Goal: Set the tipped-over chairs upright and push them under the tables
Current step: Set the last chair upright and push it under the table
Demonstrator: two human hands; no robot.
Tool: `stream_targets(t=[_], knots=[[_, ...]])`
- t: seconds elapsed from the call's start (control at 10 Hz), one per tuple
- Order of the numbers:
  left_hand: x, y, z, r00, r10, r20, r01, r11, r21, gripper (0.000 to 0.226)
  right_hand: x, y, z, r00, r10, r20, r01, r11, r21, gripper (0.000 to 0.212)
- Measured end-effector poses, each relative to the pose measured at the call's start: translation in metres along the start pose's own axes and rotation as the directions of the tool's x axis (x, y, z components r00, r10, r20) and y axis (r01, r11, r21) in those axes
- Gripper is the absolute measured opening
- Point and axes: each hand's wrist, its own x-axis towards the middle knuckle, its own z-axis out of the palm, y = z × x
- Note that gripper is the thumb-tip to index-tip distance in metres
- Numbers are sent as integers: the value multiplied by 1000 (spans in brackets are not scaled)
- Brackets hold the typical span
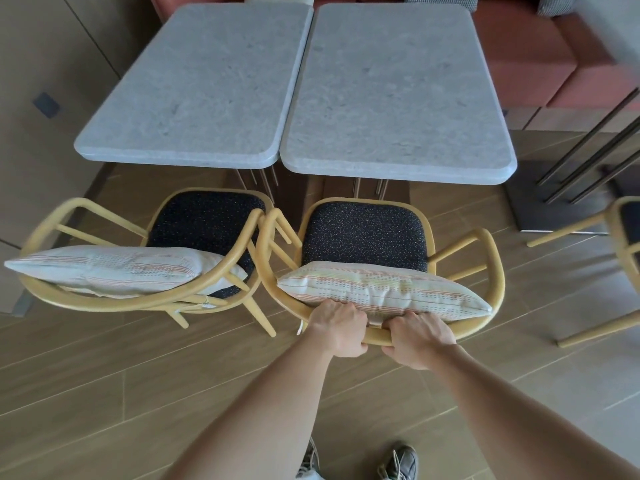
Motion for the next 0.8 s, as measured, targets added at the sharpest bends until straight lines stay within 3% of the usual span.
stream_targets(t=[0.4,0.6,0.7,0.8], knots=[[2,4,-1,1000,-1,27,1,1000,1,34,-2,5,-1,999,-35,27,35,999,2,38],[-2,8,3,999,-31,-32,32,999,34,33,-3,6,3,999,-49,-12,49,999,-7,39],[-13,10,6,989,-79,-126,77,997,-24,36,-10,5,1,994,-58,-92,59,998,6,48],[-42,13,13,936,-198,-291,58,902,-428,41,-31,6,-5,992,-25,-120,60,953,297,64]])
